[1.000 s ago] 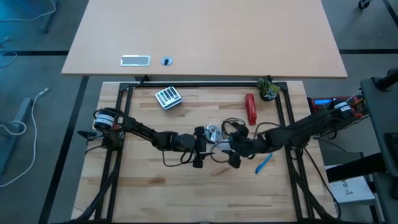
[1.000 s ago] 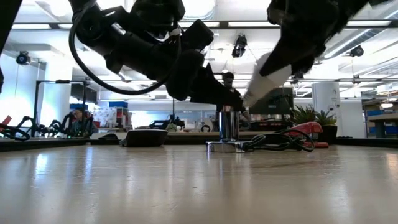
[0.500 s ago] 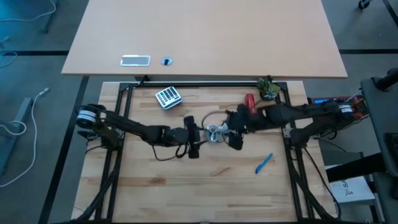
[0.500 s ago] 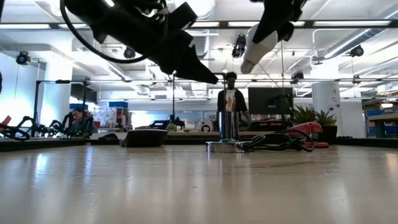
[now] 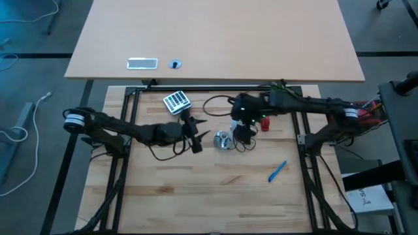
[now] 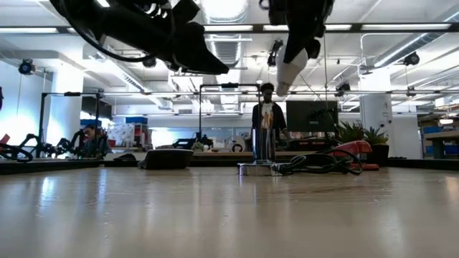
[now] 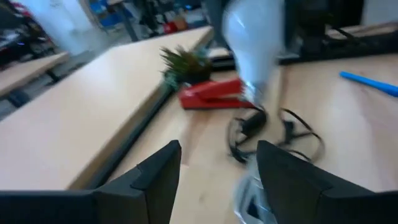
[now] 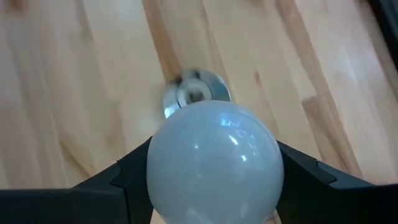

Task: Screw lightbulb
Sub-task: Insert the white lightbulb into the silver lamp

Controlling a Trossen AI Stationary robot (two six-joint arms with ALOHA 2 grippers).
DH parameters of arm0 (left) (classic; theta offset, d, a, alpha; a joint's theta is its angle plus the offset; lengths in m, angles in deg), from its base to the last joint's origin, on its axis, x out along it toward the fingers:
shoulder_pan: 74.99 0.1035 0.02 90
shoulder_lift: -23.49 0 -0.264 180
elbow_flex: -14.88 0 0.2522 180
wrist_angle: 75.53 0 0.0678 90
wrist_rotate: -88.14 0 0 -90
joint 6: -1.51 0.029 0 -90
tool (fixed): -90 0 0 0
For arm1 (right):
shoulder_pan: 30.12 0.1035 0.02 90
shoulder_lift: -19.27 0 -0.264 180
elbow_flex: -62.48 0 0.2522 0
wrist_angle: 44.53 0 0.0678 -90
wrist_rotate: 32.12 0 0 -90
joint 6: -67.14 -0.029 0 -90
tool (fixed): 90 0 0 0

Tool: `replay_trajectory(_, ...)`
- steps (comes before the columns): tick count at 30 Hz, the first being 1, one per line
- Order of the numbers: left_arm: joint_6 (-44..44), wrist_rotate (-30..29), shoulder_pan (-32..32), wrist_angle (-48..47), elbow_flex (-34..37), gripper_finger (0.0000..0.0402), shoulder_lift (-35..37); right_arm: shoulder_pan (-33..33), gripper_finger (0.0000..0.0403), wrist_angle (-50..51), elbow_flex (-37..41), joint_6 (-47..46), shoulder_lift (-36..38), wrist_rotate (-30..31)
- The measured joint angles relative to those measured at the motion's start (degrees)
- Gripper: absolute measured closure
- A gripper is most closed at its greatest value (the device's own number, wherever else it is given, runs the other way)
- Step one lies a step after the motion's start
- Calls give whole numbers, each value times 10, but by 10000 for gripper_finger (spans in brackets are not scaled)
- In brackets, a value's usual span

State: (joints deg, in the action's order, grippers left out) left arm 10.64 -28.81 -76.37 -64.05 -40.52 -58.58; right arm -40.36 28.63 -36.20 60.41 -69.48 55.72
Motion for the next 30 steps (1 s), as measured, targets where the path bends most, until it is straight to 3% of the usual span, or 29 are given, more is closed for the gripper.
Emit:
replay_trajectory(6, 4, 24, 46, -8, 26, 210, 29, -3, 166, 72, -123, 65, -110, -28)
replay_trajectory(12, 1, 25, 74, -9, 87, 219, 75, -6, 166, 97, -186, 84, -155, -42)
replay_trajectory(22, -43, 25, 79, 59, 182, 233, 175, -6, 166, 127, -199, 88, -193, -43)
replay_trajectory(30, -59, 25, 79, 57, 188, 248, 173, -5, 166, 103, -182, 78, -194, -43)
